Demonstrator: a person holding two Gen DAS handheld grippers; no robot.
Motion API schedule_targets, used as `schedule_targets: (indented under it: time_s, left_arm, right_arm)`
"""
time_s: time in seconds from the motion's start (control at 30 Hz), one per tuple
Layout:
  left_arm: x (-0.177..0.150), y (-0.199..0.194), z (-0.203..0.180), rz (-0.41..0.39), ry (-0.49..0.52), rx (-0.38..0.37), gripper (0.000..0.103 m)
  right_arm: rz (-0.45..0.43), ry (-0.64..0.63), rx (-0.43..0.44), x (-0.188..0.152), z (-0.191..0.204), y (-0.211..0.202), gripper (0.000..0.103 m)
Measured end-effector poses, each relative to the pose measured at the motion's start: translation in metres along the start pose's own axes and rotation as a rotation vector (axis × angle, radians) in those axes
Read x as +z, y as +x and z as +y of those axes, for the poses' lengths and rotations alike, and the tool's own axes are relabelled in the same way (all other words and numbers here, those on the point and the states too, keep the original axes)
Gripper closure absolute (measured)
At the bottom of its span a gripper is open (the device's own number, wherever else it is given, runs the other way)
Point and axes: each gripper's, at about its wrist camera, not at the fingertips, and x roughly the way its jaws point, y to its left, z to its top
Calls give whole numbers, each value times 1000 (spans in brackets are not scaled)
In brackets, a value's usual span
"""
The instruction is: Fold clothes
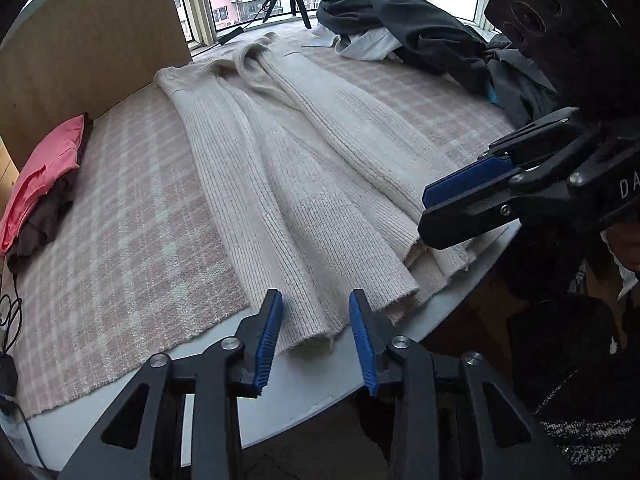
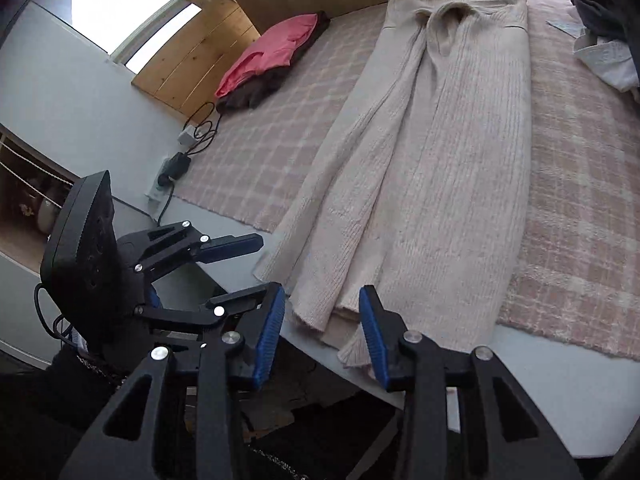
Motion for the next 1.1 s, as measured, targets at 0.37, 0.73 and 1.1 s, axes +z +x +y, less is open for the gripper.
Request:
schedule_targets:
  time_s: [0.37, 0.73, 1.1]
  left_arm:
    - [-4, -35, 58, -74, -246, -243, 100]
    - [2, -38, 62, -90, -259, -351, 100]
    - [5, -56, 59, -96, -201, -349, 71]
  right_arm:
    - [-31, -91, -13, 5, 22, 5, 64]
    - [52, -452, -202, -18, 81, 48, 57]
    - [-173, -153, -190, -21, 53, 16, 98]
